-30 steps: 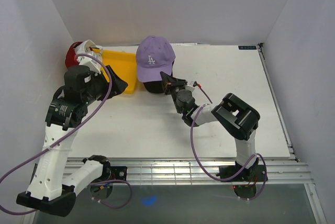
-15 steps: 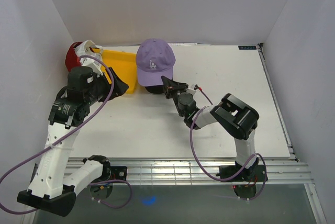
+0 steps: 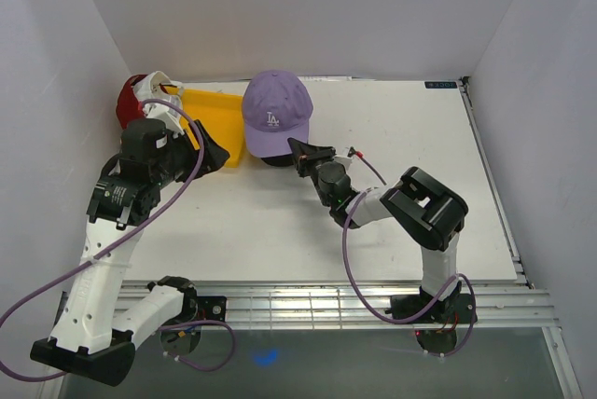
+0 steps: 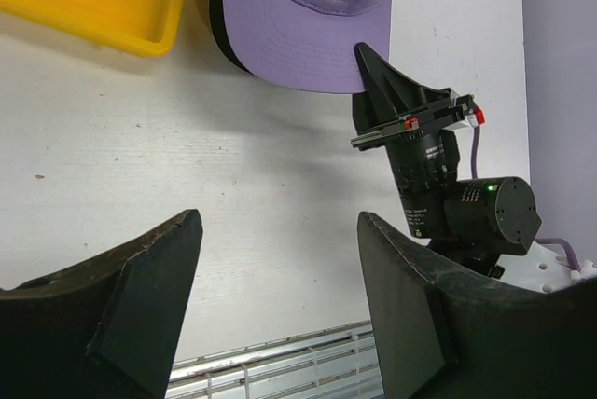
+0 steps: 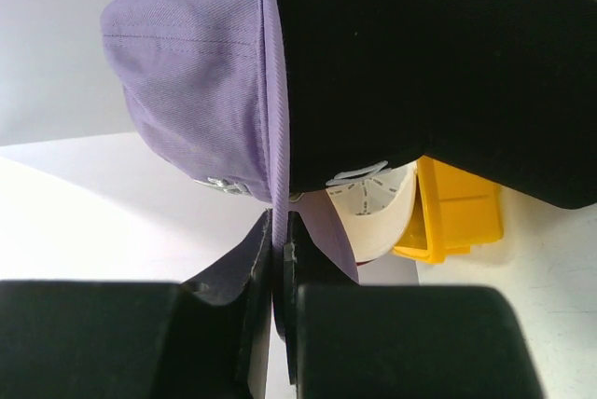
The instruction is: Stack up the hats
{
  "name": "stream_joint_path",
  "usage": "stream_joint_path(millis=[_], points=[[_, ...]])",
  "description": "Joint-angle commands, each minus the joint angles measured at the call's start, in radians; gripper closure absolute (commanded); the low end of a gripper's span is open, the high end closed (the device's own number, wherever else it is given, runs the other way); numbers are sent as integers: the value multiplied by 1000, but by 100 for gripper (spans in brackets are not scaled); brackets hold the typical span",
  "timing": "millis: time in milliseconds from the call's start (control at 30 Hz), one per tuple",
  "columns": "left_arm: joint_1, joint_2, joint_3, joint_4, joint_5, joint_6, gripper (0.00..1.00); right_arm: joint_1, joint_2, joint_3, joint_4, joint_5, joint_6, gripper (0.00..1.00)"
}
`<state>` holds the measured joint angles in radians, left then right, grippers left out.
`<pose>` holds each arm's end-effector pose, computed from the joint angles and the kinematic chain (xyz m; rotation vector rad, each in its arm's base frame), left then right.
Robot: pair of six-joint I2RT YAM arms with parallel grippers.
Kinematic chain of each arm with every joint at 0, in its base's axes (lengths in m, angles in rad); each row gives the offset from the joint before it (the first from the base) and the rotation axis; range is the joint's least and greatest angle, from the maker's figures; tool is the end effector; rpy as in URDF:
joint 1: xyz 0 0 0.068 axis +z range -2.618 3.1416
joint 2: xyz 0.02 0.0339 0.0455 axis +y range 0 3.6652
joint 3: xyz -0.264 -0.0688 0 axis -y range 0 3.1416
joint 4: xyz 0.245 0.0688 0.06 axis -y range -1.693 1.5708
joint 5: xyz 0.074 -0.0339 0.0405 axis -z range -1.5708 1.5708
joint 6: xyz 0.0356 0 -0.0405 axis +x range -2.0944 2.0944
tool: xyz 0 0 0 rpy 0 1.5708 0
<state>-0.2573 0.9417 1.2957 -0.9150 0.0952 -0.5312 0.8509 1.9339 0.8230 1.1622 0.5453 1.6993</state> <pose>0.1600 -0.0456 0.4099 -0.2409 2.1686 -0.5590 0.2648 0.2740 0.1727 1.1510 1.3379 1.5669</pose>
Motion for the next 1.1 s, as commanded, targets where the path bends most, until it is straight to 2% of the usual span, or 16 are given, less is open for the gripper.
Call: stream_joint_path(millis=[0, 200, 433, 667, 700, 800, 833, 933, 1067], points=[[-2, -14, -12, 8, -3, 14, 22, -7, 2, -13, -226, -22, -82, 92], [-2, -14, -27, 11, -6, 16, 22, -27, -12, 11, -351, -51, -153, 92], [-2, -14, -33, 11, -8, 19, 22, -45, 0, -4, -383, -80, -153, 92], [-2, -11, -42, 18, -3, 20, 21, -72, -10, 10, -377, -157, -237, 91], [-2, -12, -42, 19, -3, 20, 21, -73, -12, 14, -375, -166, -243, 89], [-2, -12, -41, 21, 0, 20, 21, -79, -18, 15, -345, -189, -263, 76], [-2, -14, -41, 21, 1, 19, 21, -81, -21, 16, -334, -194, -268, 68], [-3, -12, -42, 22, 5, 19, 21, -82, -18, 15, -289, -215, -283, 57], [-2, -12, -44, 25, 8, 16, 21, -84, -3, 11, -224, -242, -288, 51]])
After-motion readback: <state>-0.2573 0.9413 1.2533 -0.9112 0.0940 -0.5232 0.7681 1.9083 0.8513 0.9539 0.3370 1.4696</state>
